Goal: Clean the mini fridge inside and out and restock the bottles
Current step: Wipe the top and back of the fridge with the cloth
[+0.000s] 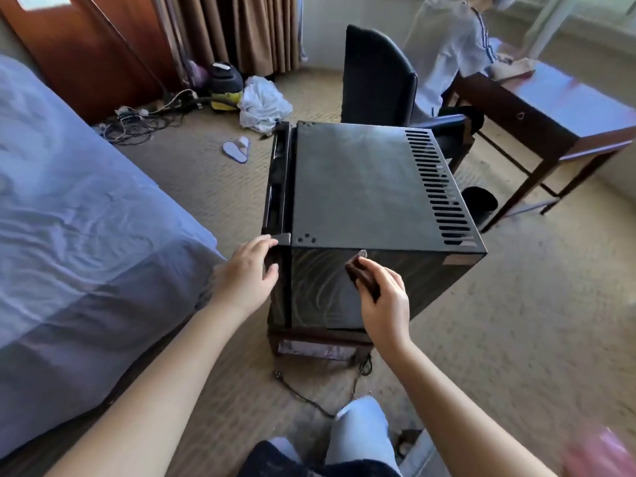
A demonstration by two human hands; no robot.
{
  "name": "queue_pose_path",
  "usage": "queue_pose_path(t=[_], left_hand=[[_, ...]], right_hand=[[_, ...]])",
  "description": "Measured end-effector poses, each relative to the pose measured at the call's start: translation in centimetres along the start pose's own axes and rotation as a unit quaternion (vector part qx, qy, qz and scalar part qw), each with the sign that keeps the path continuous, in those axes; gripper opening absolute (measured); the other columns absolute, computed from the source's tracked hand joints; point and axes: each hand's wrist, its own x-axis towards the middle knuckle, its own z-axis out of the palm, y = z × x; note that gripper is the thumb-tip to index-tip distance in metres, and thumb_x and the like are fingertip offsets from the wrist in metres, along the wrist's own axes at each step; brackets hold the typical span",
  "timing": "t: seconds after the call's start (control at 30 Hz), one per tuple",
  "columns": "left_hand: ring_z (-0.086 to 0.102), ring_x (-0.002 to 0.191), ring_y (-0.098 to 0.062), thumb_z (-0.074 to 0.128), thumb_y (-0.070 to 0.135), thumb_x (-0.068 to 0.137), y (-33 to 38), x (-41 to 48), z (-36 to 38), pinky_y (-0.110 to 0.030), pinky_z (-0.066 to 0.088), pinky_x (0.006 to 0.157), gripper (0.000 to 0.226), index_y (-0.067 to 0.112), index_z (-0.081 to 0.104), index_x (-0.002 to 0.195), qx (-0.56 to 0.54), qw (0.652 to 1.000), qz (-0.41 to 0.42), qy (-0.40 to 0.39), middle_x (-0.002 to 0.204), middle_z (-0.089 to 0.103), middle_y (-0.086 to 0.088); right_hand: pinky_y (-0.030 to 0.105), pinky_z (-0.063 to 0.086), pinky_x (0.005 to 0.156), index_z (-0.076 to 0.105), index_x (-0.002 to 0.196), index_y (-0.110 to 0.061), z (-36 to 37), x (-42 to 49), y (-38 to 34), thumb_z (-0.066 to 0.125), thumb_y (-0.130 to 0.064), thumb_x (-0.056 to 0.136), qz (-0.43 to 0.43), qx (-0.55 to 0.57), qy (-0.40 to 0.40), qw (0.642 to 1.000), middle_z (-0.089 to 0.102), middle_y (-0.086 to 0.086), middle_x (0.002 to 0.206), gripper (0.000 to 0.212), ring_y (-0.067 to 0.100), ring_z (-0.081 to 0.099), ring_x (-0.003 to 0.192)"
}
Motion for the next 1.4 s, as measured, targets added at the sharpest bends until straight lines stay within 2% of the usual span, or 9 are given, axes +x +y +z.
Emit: queue_pose_path(t=[0.1,0.23,0.4,0.57,0.7,0.9,1.1,1.23,1.4], left_hand=[[0.036,0.137,-0.029,0.063,0.007,0.085,0.1,0.0,1.3,-0.038,0.025,0.115,0.058,0.008,0.045,0.14,0.062,0.998,0.019,-0.011,0.148,0.04,-0.01],[0.037,0.137,-0.035,0.07,0.004,0.074,0.7,-2.3,3.6,-0.049,0.034,0.11,0.071,0.002,0.043,0.14,0.103,0.994,-0.004,0.036,0.15,0.037,-0.016],[0.038,0.135,-0.029,0.061,0.013,0.088,2.4,-5.7,7.2,-0.033,0.033,0.106,0.06,0.01,0.038,0.143,0.015,0.983,-0.181,0.023,0.149,0.038,-0.009],[0.054,0.118,-0.023,0.054,0.022,0.095,1.6,-7.4,13.1,-0.024,0.04,0.09,0.037,0.017,0.051,0.132,-0.033,0.966,-0.254,-0.039,0.13,0.056,-0.002],[0.062,0.098,-0.01,0.056,0.027,0.094,-1.3,-7.8,18.9,-0.025,0.05,0.085,0.015,0.031,0.06,0.107,-0.087,0.965,-0.234,-0.081,0.103,0.064,0.01],[0.062,0.093,-0.009,0.061,0.029,0.09,-1.5,-11.4,26.9,-0.029,0.051,0.085,0.022,0.026,0.062,0.111,-0.094,0.981,-0.168,-0.012,0.098,0.065,0.013],[0.064,0.1,-0.009,0.074,0.045,0.076,5.9,-19.0,32.4,-0.035,0.052,0.088,0.05,0.025,0.057,0.118,-0.172,0.976,-0.13,0.02,0.106,0.068,0.008],[0.065,0.087,-0.016,0.076,0.043,0.073,10.3,-21.4,31.8,-0.032,0.05,0.068,0.036,0.021,0.057,0.095,-0.09,0.984,-0.113,0.099,0.087,0.067,0.006],[0.066,0.086,-0.008,0.078,0.027,0.075,10.3,-22.4,28.3,-0.031,0.052,0.08,0.024,0.02,0.065,0.094,-0.143,0.975,-0.094,0.142,0.087,0.07,0.008]], right_hand=[[-0.001,0.031,0.089,0.064,0.117,-0.018,-0.3,0.7,0.5,0.068,-0.008,0.085,0.025,0.019,-0.014,0.999,0.061,-0.002,0.108,0.033,0.005,0.054,0.101],[0.017,0.04,0.08,0.061,0.113,-0.02,-0.4,1.4,1.7,0.069,-0.011,0.084,0.043,0.031,-0.078,0.996,0.056,-0.005,0.103,0.031,0.013,0.057,0.092],[0.013,0.034,0.074,0.061,0.105,-0.02,-0.4,2.2,4.8,0.074,-0.01,0.079,0.031,0.034,-0.162,0.986,0.06,0.0,0.099,0.031,0.012,0.054,0.087],[0.023,0.04,0.082,0.056,0.1,-0.028,1.4,1.2,9.3,0.08,-0.009,0.071,0.039,0.054,-0.222,0.973,0.058,-0.009,0.101,0.043,0.016,0.054,0.1],[0.004,0.037,0.07,0.056,0.099,-0.027,4.3,-1.3,14.1,0.082,-0.015,0.072,0.004,0.072,-0.258,0.963,0.054,-0.01,0.102,0.04,0.007,0.053,0.091],[0.005,0.036,0.072,0.059,0.09,-0.028,7.6,-5.6,20.7,0.082,-0.018,0.071,-0.101,0.114,-0.245,0.957,0.055,-0.014,0.088,0.031,0.003,0.053,0.085],[0.017,0.04,0.065,0.058,0.094,-0.024,1.8,-10.8,23.4,0.079,-0.017,0.073,-0.063,0.178,-0.232,0.954,0.06,-0.007,0.084,0.03,0.007,0.057,0.079],[0.023,0.047,0.065,0.059,0.092,-0.024,-1.4,-12.8,21.9,0.079,-0.016,0.071,-0.079,0.195,-0.255,0.944,0.06,-0.004,0.081,0.03,0.01,0.057,0.075],[0.043,0.055,0.081,0.067,0.089,-0.03,-3.8,-11.4,21.5,0.083,-0.034,0.064,-0.073,0.226,-0.312,0.92,0.067,0.013,0.088,0.031,0.023,0.065,0.079]])
